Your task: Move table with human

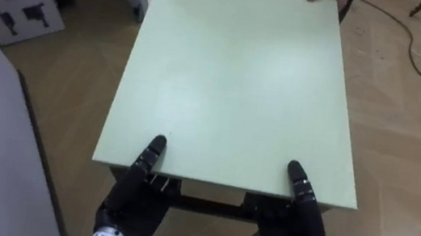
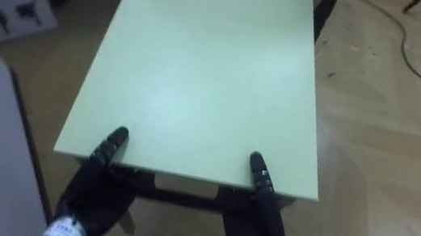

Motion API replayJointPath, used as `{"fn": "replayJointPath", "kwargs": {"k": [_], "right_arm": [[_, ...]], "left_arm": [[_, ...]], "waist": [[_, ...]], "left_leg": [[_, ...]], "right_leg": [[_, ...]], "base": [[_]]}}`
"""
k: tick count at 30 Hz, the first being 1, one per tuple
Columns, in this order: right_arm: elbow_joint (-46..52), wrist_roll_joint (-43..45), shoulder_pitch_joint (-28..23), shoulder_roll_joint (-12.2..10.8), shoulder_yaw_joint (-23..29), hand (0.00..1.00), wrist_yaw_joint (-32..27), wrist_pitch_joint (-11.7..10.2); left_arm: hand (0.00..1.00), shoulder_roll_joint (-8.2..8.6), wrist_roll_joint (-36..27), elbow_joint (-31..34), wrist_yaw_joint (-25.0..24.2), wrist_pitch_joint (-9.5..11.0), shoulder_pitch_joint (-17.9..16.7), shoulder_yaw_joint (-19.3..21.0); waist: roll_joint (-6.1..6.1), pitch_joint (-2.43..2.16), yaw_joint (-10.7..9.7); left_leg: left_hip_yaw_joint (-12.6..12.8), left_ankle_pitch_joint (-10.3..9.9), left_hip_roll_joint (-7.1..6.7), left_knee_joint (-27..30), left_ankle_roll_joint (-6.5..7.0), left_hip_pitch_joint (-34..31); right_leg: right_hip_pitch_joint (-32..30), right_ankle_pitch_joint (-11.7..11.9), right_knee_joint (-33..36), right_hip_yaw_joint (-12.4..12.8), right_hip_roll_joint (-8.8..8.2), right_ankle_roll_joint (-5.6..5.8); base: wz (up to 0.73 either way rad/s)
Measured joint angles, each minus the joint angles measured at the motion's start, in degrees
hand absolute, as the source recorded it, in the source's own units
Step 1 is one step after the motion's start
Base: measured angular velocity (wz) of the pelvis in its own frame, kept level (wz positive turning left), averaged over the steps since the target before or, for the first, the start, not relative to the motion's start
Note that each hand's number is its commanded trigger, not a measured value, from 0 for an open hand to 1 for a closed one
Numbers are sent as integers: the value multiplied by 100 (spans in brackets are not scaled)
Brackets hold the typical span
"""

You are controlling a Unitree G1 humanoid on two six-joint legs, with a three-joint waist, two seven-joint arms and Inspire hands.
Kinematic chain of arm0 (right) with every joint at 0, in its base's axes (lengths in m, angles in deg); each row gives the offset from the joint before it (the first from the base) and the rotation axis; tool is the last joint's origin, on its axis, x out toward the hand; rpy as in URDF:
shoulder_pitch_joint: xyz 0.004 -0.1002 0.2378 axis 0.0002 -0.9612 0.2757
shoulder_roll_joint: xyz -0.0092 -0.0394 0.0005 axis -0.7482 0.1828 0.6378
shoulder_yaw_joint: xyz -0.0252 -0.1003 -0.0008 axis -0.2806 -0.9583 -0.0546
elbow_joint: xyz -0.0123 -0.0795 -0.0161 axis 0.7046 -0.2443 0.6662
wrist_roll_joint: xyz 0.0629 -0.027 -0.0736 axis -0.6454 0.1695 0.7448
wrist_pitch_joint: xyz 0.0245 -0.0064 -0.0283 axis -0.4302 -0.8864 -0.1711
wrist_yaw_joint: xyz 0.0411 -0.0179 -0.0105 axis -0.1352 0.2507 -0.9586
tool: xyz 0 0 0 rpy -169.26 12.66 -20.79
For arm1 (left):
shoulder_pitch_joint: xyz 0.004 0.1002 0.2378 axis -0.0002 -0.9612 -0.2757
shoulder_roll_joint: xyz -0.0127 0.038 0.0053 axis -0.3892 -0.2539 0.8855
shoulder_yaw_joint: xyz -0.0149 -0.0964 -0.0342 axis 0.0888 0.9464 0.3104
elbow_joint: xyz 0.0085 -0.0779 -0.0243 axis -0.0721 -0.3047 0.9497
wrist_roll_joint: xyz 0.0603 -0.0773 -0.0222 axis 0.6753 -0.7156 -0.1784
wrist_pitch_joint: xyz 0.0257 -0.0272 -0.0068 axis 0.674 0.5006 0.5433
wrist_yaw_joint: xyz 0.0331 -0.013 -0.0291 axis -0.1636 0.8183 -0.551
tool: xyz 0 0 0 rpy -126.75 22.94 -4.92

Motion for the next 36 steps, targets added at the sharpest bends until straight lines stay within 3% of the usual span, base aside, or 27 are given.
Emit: {"fn": "replayJointPath", "kwargs": {"k": [6,11,14,17,20,21,23,24,25,26,28,30,36], "right_arm": [[-18,-22,20,63,-171,100,2,-158],[-145,-22,88,75,-216,100,149,-195],[-144,-22,105,94,-223,100,157,-207],[-147,-21,116,94,-228,100,158,-123],[-144,-21,122,154,-203,100,158,-102],[-143,-13,136,161,-173,100,158,-98],[-142,33,132,175,-121,100,151,-83],[-140,55,129,174,-115,100,134,-48],[-125,57,126,197,-114,100,98,-1],[-104,57,127,215,-114,100,77,14],[-58,57,128,232,-119,100,25,7],[87,110,138,241,-132,100,-130,12],[109,271,294,243,-105,100,-273,15]], "left_arm": [[100,-43,-42,13,0,24,-111,-4],[100,-50,-108,13,7,34,-124,-8],[100,-115,-191,13,21,41,-67,-17],[100,-210,-238,10,24,163,-16,-57],[100,-202,-241,9,29,192,-11,-92],[100,-202,-237,9,34,205,-12,-121],[100,-179,-236,8,63,203,-53,-138],[100,-175,-250,8,63,203,-107,-149],[100,-175,-334,7,67,203,-160,-167],[100,-175,-386,7,71,203,-179,-183],[100,-176,-479,8,125,205,-187,-229],[100,-103,-524,9,189,281,-179,-216],[100,17,-528,8,236,354,-177,-192]], "waist": [[-22,0,268],[-34,8,179],[-26,7,12],[33,33,-159],[115,26,-223],[138,28,-246],[143,27,-277],[132,33,-372],[120,39,-391],[118,38,-381],[129,37,-290],[121,33,-231],[114,32,-215]], "left_leg": [[-157,30,-10,-51,-34,-67],[-119,115,-9,33,-51,-323],[153,281,32,12,-32,-519],[739,482,214,-58,54,-658],[820,706,212,-386,-136,-603],[888,794,214,-501,-264,-592],[1219,870,312,-621,-379,-573],[1676,703,440,-389,-199,-572],[2001,342,616,-35,-50,-518],[2077,222,688,83,-42,-493],[2068,177,659,-4,-19,-402],[2035,243,558,-248,171,-291],[2039,254,474,-383,227,-248]], "right_leg": [[158,52,-246,-284,37,-19],[203,27,-286,-504,104,-67],[213,-4,-339,-820,143,-118],[229,-28,-396,-1252,133,-159],[215,-2,-478,-1509,96,-183],[215,10,-492,-1653,57,-202],[263,25,-549,-1916,-7,-227],[342,17,-574,-2100,-44,-228],[408,-14,-573,-2171,-65,-205],[423,-26,-569,-2186,-72,-187],[483,-43,-561,-2158,-82,-128],[506,-66,-565,-2079,-93,-70],[467,-66,-435,-1748,-142,-49]], "base": [[27],[67],[79],[78],[45],[46],[50],[65],[51],[25],[9],[13],[9]]}}
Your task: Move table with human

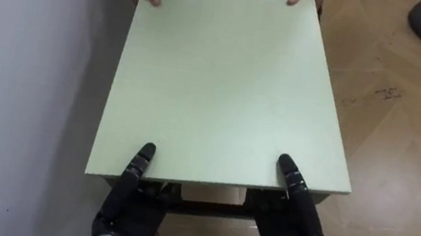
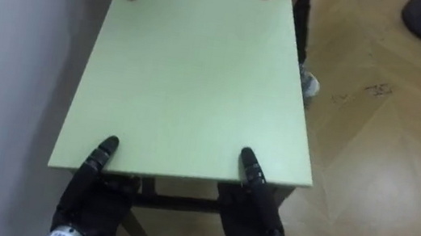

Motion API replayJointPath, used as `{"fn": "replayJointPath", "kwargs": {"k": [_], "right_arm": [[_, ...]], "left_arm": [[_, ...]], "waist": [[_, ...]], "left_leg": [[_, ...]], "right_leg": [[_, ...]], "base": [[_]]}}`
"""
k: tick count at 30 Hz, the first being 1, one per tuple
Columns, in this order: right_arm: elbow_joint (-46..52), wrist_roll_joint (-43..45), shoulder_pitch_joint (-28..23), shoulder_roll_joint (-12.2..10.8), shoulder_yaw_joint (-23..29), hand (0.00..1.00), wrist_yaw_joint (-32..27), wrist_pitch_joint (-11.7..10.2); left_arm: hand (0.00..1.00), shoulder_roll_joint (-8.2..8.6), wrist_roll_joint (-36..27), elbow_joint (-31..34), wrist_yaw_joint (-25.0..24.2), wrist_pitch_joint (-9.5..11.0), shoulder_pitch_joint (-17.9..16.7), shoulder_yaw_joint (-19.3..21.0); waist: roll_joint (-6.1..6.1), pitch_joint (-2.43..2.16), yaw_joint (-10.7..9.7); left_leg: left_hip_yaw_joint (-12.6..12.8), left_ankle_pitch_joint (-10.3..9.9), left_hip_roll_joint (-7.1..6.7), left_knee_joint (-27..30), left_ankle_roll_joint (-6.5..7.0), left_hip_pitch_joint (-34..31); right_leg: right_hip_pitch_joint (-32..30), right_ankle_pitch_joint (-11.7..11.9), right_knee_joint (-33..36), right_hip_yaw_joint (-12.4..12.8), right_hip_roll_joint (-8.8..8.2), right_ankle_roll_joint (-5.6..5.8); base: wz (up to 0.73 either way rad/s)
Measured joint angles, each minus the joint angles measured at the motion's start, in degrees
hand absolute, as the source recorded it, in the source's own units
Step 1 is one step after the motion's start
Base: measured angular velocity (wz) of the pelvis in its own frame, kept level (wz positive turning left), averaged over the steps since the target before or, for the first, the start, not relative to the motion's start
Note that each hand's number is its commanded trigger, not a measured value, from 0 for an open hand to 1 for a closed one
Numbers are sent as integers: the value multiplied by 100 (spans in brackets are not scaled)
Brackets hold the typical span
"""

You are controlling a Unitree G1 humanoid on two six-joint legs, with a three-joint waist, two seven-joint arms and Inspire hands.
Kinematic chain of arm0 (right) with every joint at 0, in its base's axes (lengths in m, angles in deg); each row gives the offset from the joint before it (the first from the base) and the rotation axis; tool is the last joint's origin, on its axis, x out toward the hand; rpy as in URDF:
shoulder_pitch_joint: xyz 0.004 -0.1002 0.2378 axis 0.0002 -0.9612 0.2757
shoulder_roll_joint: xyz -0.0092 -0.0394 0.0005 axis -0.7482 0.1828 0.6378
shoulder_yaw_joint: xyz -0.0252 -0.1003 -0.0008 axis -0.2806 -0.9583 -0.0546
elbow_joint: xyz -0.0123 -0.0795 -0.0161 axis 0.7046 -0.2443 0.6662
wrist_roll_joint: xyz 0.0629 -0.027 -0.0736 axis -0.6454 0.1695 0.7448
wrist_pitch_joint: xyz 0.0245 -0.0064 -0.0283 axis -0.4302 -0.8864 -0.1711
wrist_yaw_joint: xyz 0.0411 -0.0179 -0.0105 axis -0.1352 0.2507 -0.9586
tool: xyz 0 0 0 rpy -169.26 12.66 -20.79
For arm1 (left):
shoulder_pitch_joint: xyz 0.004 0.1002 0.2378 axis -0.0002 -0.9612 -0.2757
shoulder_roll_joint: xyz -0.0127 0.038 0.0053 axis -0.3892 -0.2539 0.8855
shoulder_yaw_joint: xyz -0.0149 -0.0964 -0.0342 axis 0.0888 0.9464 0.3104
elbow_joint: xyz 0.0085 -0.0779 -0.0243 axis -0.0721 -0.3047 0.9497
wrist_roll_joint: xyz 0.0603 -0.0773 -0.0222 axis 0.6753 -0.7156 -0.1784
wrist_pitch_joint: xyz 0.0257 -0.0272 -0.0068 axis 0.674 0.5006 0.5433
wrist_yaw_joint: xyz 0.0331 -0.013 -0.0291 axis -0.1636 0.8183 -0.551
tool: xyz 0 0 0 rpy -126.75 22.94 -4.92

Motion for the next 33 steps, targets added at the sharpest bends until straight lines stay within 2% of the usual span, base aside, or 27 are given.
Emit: {"fn": "replayJointPath", "kwargs": {"k": [3,5,6,7,8,9,10,11,12,15,21,24,31,33], "right_arm": [[-6,-2,-1,-1,5,100,-4,3],[-19,-3,-11,-2,-3,100,-42,6],[-21,-9,-17,-10,-7,100,-78,14],[-27,-11,-34,-13,-6,100,-84,15],[-47,-12,-75,-20,5,100,-84,12],[-82,-10,-85,-28,6,100,-84,12],[-87,-7,-87,-32,4,100,-84,15],[-87,-4,-100,-30,5,100,-83,18],[-102,-9,-110,-28,5,100,-87,14],[-121,-14,-125,-4,23,100,-112,15],[-123,-66,-124,16,7,100,-306,16],[-129,-93,-121,24,11,100,-335,15],[-342,-92,-117,21,14,100,-335,29],[-451,-90,-117,39,18,100,-341,108]], "left_arm": [[100,12,-1,0,9,11,2,0],[100,25,3,-27,40,6,3,-1],[100,24,2,-41,56,5,3,-3],[100,22,2,-45,71,5,3,-14],[100,20,3,-71,102,-9,16,-36],[100,4,8,-85,113,-9,19,-41],[100,3,9,-89,114,-9,19,-39],[100,-14,9,-89,115,-29,19,-40],[100,-13,8,-119,143,-76,31,-33],[100,-28,20,-120,169,-134,33,-29],[100,-46,98,-122,237,-134,32,-60],[100,-37,156,-126,250,-130,32,-77],[100,44,321,-422,175,-139,34,-97],[100,55,350,-572,141,-141,35,-103]], "waist": [[3,1,-30],[-1,3,-16],[-22,16,-27],[-32,20,-47],[-31,22,-178],[-34,24,-272],[-30,25,-323],[-31,26,-380],[-25,25,-470],[-27,25,-474],[-58,34,-446],[-103,60,-442],[-107,61,-444],[-110,62,-427]], "left_leg": [[21,-52,-9,18,61,8],[17,-106,-9,45,92,50],[-8,-132,-35,40,122,107],[-67,-138,-73,48,134,135],[-248,-169,-132,120,173,161],[-414,-181,-194,131,189,156],[-462,-183,-217,146,194,140],[-521,-198,-267,189,212,131],[-569,-206,-303,233,216,140],[-629,-199,-298,168,191,211],[-625,-191,-258,-35,196,456],[-631,-193,-260,-92,199,526],[-641,-198,-262,-118,203,581],[-643,-213,-263,-156,177,624]], "right_leg": [[-125,-58,391,-2,-111,100],[-260,-81,836,213,-190,138],[-363,-110,1181,435,-253,188],[-420,-133,1363,532,-263,220],[-625,-211,1673,883,-258,275],[-779,-322,1623,1332,-200,286],[-860,-332,1496,1496,-180,288],[-996,-295,1155,1753,-149,298],[-1056,54,972,1901,-143,285],[-902,155,723,1833,-87,250],[-472,364,165,1871,25,280],[-367,409,37,1860,35,292],[-295,438,-37,1866,44,294],[-301,436,-37,1870,45,294]], "base": [[10],[6],[8],[29],[49],[54],[50],[49],[49],[15],[-4],[-1],[0],[-2]]}}
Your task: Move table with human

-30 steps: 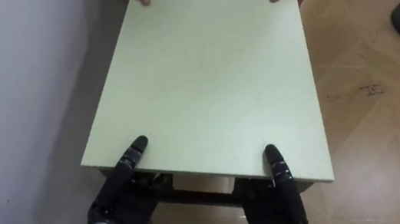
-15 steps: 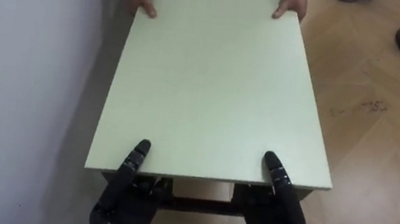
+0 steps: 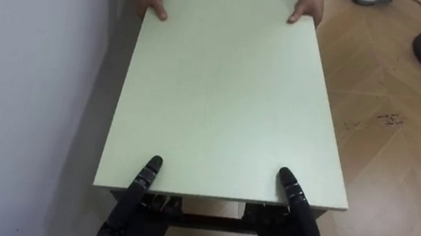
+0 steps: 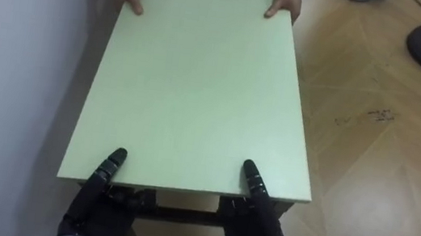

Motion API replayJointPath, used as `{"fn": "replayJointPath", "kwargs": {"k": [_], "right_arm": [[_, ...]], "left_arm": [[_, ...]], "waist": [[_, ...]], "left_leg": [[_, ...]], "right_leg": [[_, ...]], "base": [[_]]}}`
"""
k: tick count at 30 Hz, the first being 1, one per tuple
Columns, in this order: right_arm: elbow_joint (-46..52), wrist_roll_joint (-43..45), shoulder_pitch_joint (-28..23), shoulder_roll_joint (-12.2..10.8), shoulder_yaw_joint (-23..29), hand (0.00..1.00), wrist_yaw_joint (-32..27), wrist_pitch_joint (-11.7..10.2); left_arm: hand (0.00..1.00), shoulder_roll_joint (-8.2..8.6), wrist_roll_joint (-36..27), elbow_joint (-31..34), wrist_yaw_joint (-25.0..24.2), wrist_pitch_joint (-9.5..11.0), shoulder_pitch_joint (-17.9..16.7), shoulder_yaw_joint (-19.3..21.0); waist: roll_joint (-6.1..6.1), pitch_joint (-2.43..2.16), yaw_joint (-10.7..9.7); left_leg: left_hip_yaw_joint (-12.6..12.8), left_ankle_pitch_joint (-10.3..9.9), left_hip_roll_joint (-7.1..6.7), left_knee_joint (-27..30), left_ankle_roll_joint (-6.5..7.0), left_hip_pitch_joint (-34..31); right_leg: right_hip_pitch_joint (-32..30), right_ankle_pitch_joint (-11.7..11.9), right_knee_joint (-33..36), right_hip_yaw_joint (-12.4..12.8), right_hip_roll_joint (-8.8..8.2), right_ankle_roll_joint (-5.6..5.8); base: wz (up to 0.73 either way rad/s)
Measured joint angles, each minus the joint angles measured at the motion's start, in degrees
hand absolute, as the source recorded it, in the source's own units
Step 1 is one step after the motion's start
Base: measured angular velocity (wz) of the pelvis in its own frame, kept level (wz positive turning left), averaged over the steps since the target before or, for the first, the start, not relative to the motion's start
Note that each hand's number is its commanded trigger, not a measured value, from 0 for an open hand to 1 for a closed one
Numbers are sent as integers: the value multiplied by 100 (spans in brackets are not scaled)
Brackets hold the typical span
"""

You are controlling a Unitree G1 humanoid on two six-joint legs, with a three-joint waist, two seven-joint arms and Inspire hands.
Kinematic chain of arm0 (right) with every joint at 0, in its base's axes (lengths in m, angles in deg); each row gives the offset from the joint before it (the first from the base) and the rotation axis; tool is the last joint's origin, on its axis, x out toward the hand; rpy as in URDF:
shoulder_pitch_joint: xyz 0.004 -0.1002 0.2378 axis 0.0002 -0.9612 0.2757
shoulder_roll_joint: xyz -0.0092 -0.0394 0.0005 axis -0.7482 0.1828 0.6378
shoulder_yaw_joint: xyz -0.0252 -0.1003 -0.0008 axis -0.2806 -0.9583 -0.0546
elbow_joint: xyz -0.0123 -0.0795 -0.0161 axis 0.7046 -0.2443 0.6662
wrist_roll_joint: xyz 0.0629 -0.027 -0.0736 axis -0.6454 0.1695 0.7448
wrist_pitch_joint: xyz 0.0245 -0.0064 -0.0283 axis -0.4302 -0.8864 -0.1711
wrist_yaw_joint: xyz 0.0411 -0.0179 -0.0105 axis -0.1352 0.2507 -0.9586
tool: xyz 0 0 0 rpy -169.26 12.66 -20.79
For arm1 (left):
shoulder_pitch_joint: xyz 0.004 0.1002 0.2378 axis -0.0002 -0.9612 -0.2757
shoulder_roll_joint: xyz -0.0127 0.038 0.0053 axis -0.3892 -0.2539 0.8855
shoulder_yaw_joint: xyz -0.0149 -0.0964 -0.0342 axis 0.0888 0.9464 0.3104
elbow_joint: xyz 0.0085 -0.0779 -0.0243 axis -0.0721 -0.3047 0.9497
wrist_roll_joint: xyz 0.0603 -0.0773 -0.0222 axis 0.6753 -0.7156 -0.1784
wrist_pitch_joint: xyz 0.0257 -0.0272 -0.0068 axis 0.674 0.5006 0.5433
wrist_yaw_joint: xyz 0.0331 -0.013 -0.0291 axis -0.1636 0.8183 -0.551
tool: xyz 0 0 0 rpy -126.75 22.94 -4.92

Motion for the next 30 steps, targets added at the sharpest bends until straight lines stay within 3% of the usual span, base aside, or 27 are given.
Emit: {"fn": "replayJointPath", "kwargs": {"k": [7,17,19,21,25,30], "right_arm": [[-154,0,-3,16,-4,100,9,23],[-321,101,-59,13,-7,100,42,21],[-368,106,-58,-2,-8,100,42,23],[-486,119,-57,-40,-3,100,83,43],[-684,195,-36,-131,54,100,157,146],[-861,372,-15,-248,209,100,358,240]], "left_arm": [[100,16,46,-341,-165,9,106,-45],[91,23,69,-672,-448,2,107,-53],[90,40,72,-737,-470,2,114,-50],[88,53,83,-824,-496,-2,116,-46],[84,58,191,-1025,-633,-82,141,43],[65,122,318,-1313,-891,-123,248,153]], "waist": [[6,-3,76],[13,-29,105],[9,-52,106],[-10,-120,112],[-48,-151,119],[-63,-138,134]], "left_leg": [[-11,0,0,-20,-1,16],[-14,10,-9,-123,11,270],[-16,4,-8,-125,3,307],[-23,-15,-4,-133,-27,338],[-57,-36,-3,-181,-50,424],[-93,-40,1,-185,-64,423]], "right_leg": [[18,20,-48,-4,14,4],[313,43,-225,-2,24,10],[369,42,-261,-12,28,8],[406,44,-291,-13,36,5],[499,43,-307,-11,47,-9],[496,26,-302,-31,61,-25]], "base": [[-1],[0],[0],[0],[0],[1]]}}
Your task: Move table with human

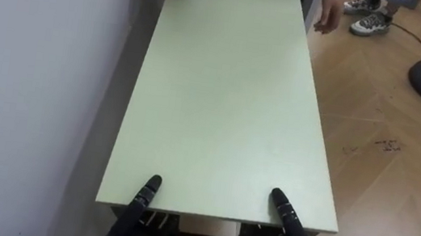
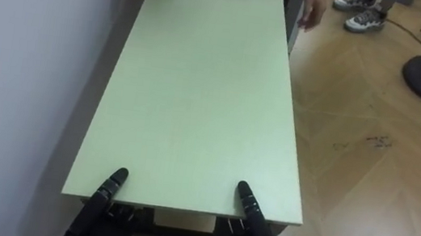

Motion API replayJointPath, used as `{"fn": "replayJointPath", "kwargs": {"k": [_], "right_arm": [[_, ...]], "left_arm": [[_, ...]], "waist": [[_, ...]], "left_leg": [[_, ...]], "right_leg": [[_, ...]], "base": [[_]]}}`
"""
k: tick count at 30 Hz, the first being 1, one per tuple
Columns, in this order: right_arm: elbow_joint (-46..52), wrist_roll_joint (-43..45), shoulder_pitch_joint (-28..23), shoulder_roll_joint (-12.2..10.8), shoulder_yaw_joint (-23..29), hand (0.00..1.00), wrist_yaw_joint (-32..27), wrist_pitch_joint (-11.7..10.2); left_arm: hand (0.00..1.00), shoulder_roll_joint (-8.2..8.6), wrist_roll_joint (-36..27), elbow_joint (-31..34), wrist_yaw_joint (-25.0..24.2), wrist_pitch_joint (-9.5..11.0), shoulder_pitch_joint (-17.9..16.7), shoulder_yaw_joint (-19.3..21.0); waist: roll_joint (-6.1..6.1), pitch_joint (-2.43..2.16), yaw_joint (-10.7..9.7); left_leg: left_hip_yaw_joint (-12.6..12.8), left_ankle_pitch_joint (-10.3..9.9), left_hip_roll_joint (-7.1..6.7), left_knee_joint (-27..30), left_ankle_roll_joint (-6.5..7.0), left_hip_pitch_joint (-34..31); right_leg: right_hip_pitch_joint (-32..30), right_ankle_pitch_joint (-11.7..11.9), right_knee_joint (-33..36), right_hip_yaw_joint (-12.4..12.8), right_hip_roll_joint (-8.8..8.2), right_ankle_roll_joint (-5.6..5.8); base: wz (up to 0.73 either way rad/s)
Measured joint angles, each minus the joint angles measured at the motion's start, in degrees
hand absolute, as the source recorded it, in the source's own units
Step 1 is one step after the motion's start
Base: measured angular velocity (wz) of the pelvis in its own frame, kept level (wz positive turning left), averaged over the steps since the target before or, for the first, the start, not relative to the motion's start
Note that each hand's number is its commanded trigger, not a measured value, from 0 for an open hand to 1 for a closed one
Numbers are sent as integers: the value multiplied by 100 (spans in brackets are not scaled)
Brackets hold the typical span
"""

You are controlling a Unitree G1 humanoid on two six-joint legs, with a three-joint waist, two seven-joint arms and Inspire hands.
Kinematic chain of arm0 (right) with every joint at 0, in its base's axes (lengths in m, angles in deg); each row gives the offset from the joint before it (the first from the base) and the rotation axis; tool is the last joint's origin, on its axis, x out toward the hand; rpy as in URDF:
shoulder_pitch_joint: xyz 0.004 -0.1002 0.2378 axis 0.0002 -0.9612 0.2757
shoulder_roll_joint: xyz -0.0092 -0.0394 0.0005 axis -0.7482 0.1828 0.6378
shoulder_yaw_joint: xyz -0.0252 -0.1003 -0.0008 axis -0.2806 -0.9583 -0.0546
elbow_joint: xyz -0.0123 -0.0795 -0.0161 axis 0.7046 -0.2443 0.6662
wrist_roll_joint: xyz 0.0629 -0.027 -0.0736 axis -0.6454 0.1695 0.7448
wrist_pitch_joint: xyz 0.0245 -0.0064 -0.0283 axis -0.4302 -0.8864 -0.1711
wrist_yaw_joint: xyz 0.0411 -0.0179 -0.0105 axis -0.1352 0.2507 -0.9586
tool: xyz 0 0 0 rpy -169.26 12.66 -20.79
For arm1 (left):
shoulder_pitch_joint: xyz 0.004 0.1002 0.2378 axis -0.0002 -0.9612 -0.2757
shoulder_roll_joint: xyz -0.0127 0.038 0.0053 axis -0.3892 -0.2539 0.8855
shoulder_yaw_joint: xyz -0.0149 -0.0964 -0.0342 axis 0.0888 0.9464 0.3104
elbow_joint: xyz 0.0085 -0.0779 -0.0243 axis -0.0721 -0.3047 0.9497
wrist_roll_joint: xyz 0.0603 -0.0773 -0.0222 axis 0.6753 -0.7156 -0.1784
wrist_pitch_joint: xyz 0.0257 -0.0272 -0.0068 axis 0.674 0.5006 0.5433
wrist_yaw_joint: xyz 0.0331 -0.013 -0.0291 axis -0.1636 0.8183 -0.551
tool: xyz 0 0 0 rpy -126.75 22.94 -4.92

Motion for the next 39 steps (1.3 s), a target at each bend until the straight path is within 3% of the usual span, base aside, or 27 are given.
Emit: {"fn": "replayJointPath", "kwargs": {"k": [1,4,5,6,7,8,19,39], "right_arm": [[-9,0,1,-6,3,100,18,5],[-33,4,1,-9,11,76,132,38],[-55,18,1,-11,11,53,182,41],[-69,30,1,-12,11,21,221,42],[-70,38,1,-11,11,8,226,42],[-74,93,1,-10,13,0,229,42],[-108,454,77,-10,-7,0,673,117],[-123,628,88,9,2,0,857,156]], "left_arm": [[62,0,15,-16,-32,-7,1,14],[50,-83,628,-67,-92,-27,11,23],[23,-124,855,-97,-113,-33,23,26],[6,-150,1014,-130,-148,-40,43,27],[0,-162,1079,-141,-158,-48,51,28],[0,-184,1195,-157,-163,-61,66,29],[0,-173,1232,-176,-216,-184,252,-57],[0,-178,1246,-176,-225,-200,252,-81]], "waist": [[-2,4,0],[-5,29,-15],[-5,40,-19],[-2,46,-19],[-1,48,-19],[-1,50,-22],[86,8,-40],[115,37,-35]], "left_leg": [[-1,-2,1,1,-3,-2],[-5,-7,3,4,-12,-7],[-5,-9,4,5,-14,-8],[-5,-10,4,10,-16,-8],[-5,-11,4,16,-16,-8],[-5,-12,4,27,-17,-9],[-6,-7,1,22,-6,-8],[-34,-38,-2,-20,-40,29]], "right_leg": [[0,-4,-1,-1,2,1],[-2,-11,-8,-2,6,0],[-2,-11,-9,0,7,-2],[-3,-12,-10,2,7,-3],[-5,-12,-10,2,7,-4],[-7,-13,-10,3,7,-5],[21,-21,-9,-2,5,-17],[81,-27,-101,1,17,-25]], "base": [[0],[0],[0],[0],[0],[0],[0],[1]]}}
